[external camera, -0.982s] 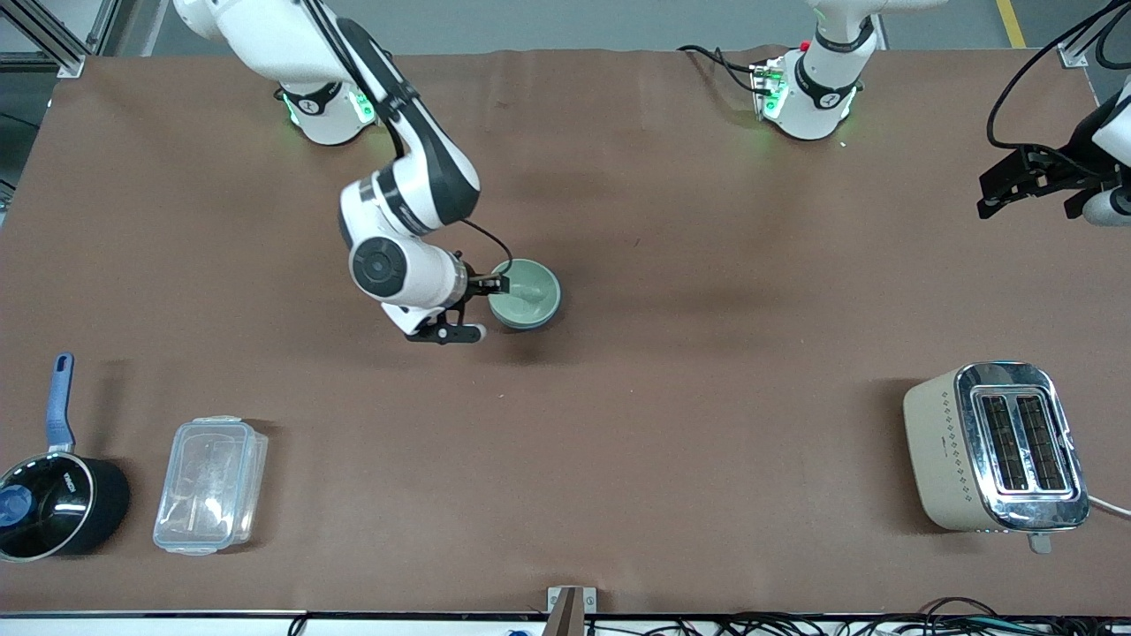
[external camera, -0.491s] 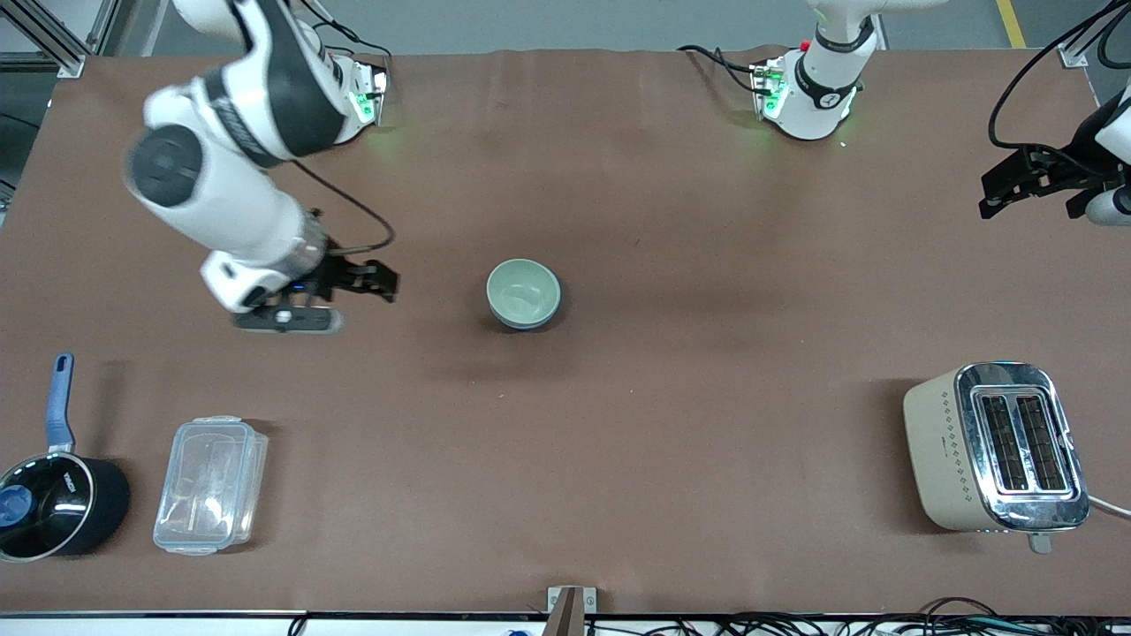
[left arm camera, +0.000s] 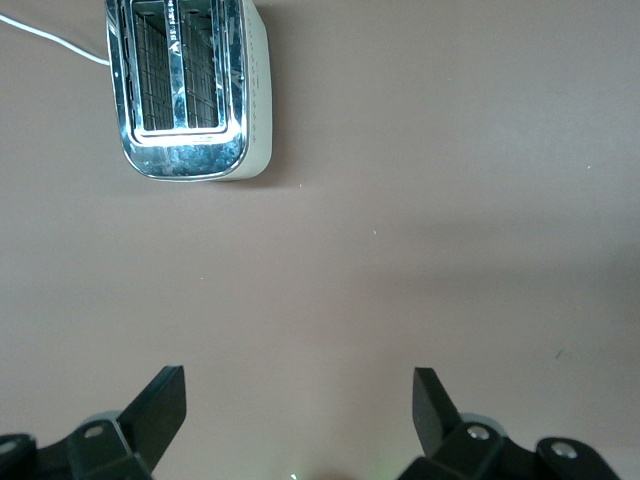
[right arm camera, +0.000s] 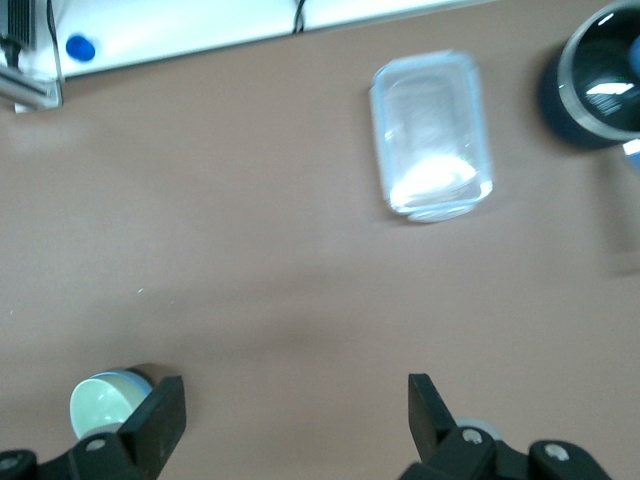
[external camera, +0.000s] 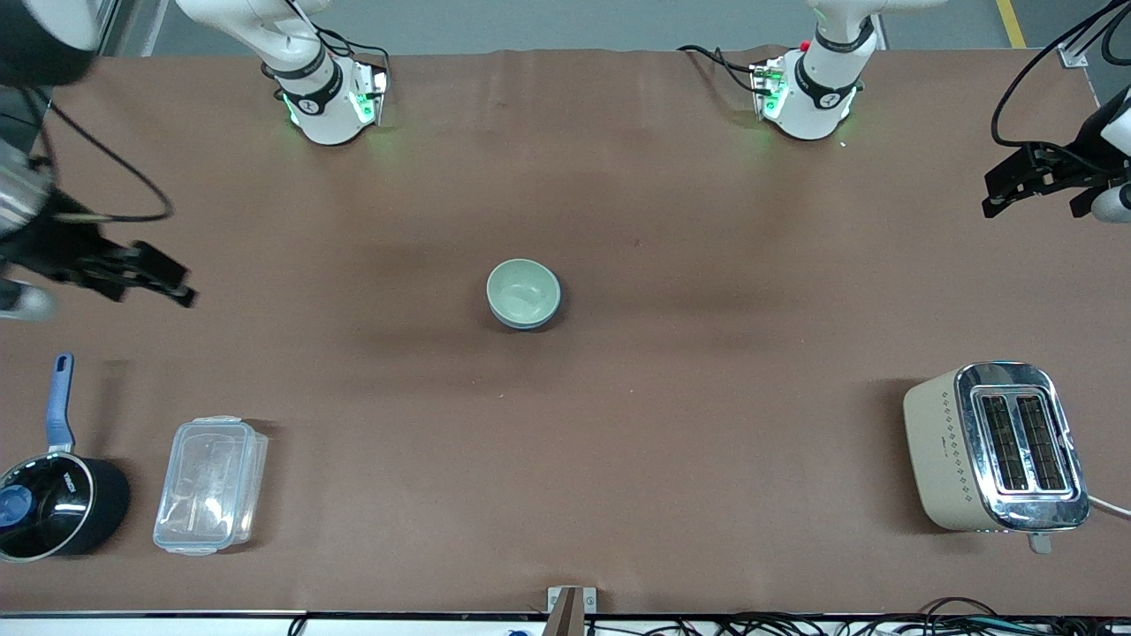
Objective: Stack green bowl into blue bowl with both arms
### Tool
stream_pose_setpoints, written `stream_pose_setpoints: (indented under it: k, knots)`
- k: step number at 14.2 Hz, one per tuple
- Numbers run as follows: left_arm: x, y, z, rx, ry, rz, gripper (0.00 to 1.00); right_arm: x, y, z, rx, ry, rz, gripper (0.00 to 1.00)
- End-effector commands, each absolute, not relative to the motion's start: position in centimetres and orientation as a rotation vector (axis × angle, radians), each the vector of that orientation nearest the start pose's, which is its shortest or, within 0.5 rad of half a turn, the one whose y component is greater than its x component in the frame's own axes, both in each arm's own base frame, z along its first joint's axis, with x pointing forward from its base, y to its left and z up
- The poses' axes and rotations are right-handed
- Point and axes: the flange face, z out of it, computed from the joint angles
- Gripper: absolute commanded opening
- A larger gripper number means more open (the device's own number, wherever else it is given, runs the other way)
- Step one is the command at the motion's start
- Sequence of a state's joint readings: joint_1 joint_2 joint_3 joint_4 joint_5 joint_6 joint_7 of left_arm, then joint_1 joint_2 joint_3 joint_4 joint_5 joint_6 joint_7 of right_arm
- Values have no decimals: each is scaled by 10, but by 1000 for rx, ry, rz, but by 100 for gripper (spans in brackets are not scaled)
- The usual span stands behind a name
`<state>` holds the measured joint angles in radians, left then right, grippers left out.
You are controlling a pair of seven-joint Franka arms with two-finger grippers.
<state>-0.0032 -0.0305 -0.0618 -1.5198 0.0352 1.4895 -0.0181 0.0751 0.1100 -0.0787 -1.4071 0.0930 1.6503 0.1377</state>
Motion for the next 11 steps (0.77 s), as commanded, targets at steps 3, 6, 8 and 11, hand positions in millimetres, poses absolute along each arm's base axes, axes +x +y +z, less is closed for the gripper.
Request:
stream_pose_setpoints:
  k: [3,6,8,11]
  knots:
    - [537,-38,658,-3117,97,6,100,561,-32,692,-3067,192,-182,96]
    - [538,-35,657,-3112,111,6,100,533,-36,707,-3133,220,-138,97]
    - [538,-37,657,-3109,120,6,100,526,-37,702,-3135,222,-89,97]
    - [538,-41,660,-3106,131,-4,100,529,-32,698,-3138,191,-65,97]
